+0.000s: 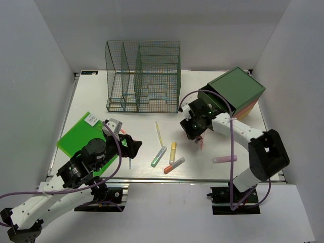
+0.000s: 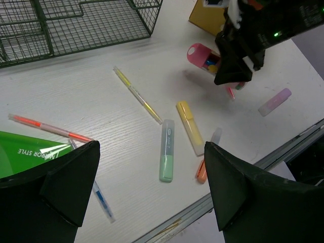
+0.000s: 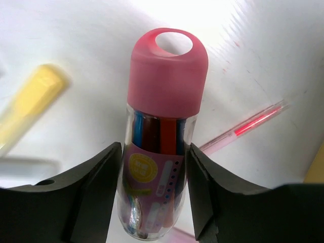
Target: Organize the desk
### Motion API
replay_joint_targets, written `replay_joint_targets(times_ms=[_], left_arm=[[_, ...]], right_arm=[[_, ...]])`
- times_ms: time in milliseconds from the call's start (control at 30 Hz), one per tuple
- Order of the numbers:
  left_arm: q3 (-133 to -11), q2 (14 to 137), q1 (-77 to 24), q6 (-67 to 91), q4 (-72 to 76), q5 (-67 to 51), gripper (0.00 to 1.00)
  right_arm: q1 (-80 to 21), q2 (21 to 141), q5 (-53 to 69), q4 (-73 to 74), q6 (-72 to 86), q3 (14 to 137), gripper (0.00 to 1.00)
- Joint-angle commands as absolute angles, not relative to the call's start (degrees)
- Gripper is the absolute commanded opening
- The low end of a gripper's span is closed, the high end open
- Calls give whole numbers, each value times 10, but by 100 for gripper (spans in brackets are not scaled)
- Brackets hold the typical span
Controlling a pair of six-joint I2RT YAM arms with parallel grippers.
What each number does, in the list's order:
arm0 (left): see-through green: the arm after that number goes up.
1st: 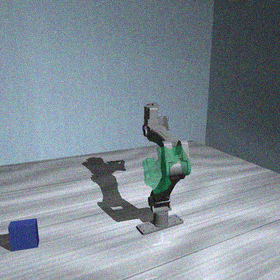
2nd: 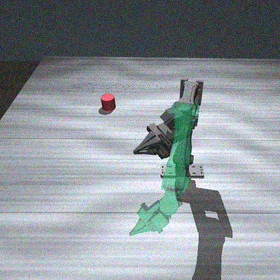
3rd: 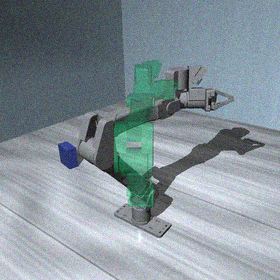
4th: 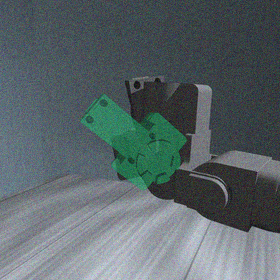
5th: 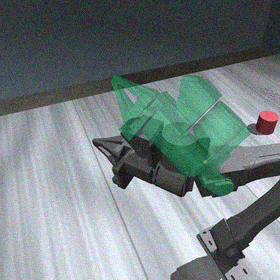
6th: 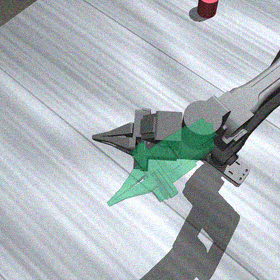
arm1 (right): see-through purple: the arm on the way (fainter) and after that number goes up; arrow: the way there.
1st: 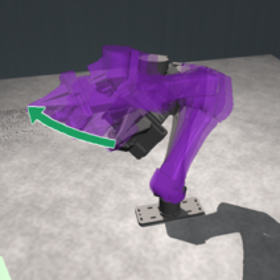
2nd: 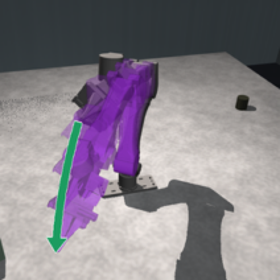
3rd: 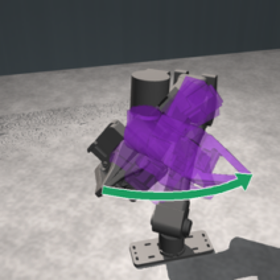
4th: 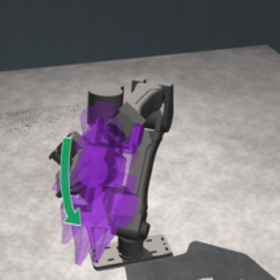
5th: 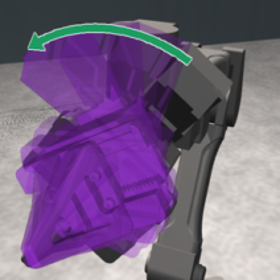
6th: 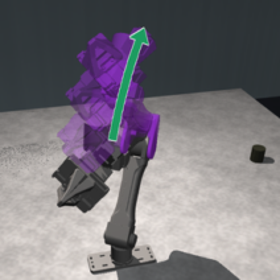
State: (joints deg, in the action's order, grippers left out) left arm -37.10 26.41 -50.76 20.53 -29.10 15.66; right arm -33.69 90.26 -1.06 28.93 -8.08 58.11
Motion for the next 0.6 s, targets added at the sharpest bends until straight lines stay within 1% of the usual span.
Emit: replay_joint_targets(times_ms=[0,67,200,300,433,567], left_arm=[[-368,257,-510,199,-286,149,94],[-367,257,-510,199,-285,149,94],[-367,257,-510,200,-284,149,94],[-367,258,-510,199,-282,147,94],[-367,260,-510,199,-281,146,94],[-366,259,-510,197,-281,143,94]], right_arm=[[-330,840,107,358,-132,654,0],[-328,815,150,380,-148,671,0],[-323,767,163,400,-153,700,0],[-313,724,134,397,-156,717,0],[-303,684,21,372,-172,745,0],[-279,656,-42,344,-208,769,0]])
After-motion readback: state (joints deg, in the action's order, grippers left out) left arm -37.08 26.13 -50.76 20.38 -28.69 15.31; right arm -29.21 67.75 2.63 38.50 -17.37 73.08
